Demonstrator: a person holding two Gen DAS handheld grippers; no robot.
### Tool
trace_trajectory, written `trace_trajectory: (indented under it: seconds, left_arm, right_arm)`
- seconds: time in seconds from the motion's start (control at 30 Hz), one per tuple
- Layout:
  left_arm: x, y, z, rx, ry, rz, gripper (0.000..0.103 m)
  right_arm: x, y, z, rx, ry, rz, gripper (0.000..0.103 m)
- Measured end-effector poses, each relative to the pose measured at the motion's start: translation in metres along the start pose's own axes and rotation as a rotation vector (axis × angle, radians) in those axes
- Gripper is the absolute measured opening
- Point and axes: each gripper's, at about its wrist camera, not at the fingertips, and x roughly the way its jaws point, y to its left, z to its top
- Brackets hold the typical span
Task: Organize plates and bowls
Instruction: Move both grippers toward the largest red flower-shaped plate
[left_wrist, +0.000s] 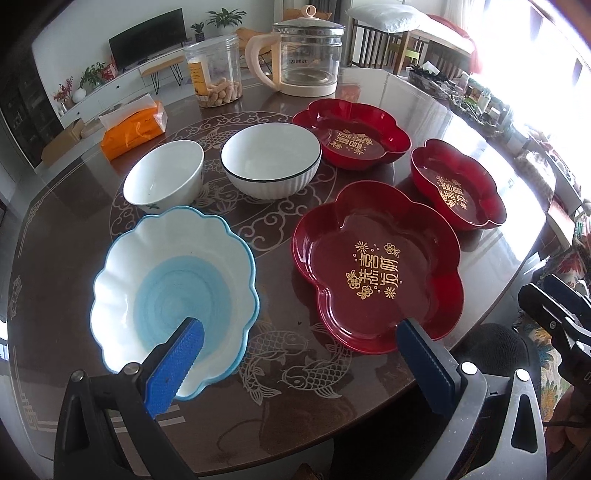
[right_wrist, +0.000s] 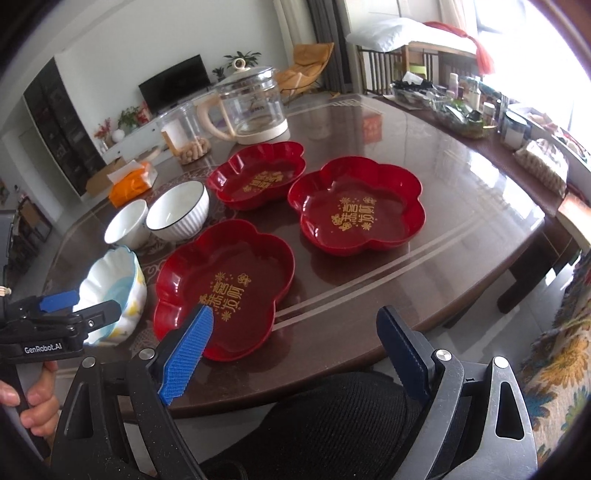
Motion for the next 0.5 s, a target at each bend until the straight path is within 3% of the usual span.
trace_trajectory:
  seconds: [0.33,0.5]
  left_arm:
    - [0.008,0.006,0.02,0.006,-0.011,0.004,0.103]
    - [0.012,0.0,0.013,0.032,0.01,0.003,0.103]
  right_arm:
    - [0.002,-0.033,0.001,0.073,0.028,-0.018,0.092]
    - [0.006,-0.053,0.007,0.111,0.021,-0.057,0.092]
